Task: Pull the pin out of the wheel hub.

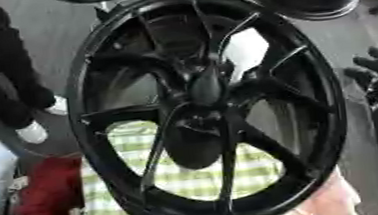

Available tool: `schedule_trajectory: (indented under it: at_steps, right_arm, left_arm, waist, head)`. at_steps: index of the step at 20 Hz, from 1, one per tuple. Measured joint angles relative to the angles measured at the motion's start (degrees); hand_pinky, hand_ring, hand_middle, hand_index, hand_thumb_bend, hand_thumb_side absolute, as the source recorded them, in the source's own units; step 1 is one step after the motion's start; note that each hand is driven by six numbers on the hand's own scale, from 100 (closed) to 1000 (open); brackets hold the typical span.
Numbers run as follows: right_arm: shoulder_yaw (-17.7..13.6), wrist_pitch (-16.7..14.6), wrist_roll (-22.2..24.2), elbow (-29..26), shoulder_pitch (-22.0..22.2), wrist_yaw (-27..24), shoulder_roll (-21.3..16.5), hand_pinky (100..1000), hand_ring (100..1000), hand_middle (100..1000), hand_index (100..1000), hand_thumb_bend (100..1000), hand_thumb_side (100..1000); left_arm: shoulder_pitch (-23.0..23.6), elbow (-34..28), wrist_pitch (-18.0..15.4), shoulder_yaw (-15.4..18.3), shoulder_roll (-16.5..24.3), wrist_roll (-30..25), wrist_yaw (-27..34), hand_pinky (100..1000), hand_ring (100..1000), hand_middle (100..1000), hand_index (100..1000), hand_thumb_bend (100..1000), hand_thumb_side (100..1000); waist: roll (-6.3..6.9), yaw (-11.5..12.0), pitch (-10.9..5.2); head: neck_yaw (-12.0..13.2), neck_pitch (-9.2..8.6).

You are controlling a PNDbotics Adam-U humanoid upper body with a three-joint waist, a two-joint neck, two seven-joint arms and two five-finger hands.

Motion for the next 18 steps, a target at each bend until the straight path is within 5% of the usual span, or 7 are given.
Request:
schedule_trajectory:
  at_steps: [13,18]
  right_arm:
    - [0.0,-0.1,0.3,0.0,0.0,-0.1,-0.1,1000,772,755,870,100,621]
    - [0.0,-4.5,1.9,0.0,2.6,-0.4,-1.8,1000,785,768,878,100,592]
  left_arm:
    - [0.0,0.0,0.1,0.0,0.0,-0.1,0.0,627,639,788,795,152,816]
    - [0.0,0.0,0.0,0.0,0.0,-0.1,0.0,627,640,789,796,153,816]
  waist:
    - [0.04,0.0,0.17]
    - [0.0,-0.4,0.28]
  head:
    - [-0.7,0.89]
    - [0.5,0.41]
